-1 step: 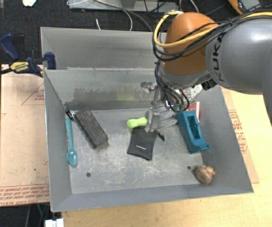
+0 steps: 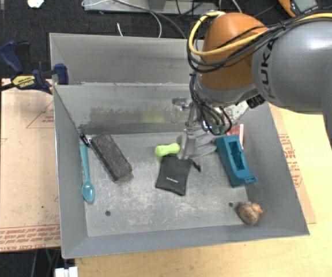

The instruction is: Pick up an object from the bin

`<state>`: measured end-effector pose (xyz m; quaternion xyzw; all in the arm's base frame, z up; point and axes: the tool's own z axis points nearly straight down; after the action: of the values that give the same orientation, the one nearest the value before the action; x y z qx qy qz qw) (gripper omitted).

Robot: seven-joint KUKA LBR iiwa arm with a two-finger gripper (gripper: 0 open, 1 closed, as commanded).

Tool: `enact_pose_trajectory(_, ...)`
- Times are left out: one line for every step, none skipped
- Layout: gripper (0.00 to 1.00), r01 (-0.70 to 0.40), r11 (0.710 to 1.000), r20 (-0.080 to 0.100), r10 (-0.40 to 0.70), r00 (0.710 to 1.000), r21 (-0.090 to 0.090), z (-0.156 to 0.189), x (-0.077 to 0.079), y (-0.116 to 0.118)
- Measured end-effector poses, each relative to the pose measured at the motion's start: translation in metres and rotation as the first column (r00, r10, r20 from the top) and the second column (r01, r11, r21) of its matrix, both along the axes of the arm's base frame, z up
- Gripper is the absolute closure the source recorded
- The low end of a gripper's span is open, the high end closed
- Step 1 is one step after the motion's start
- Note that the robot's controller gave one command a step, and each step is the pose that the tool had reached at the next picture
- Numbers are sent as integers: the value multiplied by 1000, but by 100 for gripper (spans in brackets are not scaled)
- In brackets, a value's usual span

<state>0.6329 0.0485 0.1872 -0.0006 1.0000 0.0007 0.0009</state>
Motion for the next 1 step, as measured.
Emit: enact_pose_trajectory(0, 13, 1000, 3, -13, 1000, 2, -63, -6, -13)
